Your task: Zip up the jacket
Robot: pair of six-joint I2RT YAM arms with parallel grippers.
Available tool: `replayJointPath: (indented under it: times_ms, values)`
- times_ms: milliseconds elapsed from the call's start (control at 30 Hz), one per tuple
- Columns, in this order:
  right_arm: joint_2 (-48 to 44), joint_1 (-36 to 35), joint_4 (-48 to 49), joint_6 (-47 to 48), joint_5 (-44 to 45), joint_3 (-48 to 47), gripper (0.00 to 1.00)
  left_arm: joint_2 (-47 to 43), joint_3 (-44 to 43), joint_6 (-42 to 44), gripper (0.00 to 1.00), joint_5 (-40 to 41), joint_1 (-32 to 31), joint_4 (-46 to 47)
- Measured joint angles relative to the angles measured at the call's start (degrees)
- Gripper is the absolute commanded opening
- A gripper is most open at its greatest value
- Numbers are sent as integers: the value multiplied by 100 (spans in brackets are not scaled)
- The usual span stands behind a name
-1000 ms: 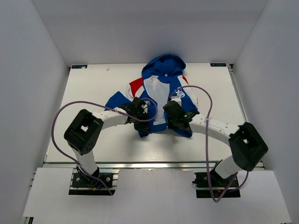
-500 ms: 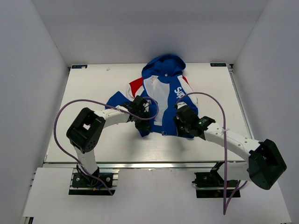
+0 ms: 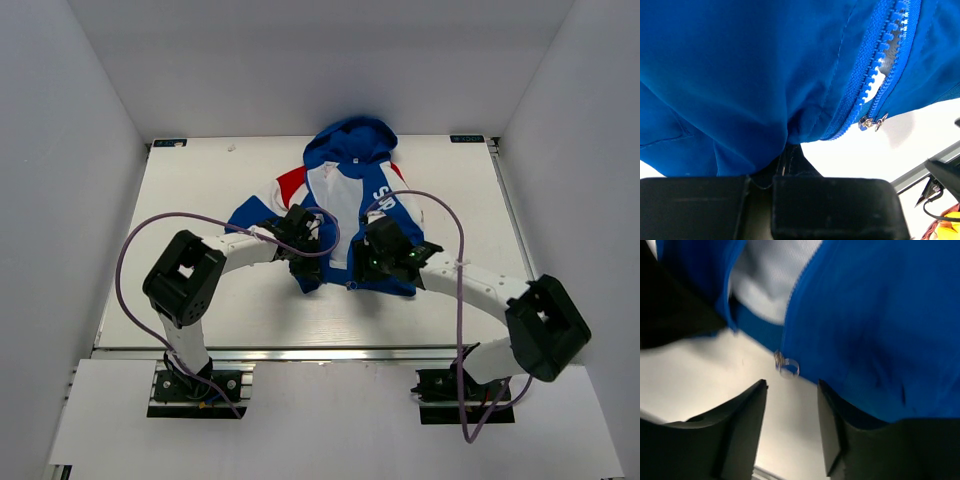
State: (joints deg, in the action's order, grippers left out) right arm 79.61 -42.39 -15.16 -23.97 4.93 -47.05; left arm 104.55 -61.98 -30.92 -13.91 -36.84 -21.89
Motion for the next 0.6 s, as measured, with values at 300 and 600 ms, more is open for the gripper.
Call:
replayJointPath:
  times_ms: [300,600]
  values:
    - [997,-11,236,-476,487,-442,56,-37,59,-2,0,2,2,66]
    - [1600,-160,179,-570,876,-640,57,-48,83,-7,0,2,2,96]
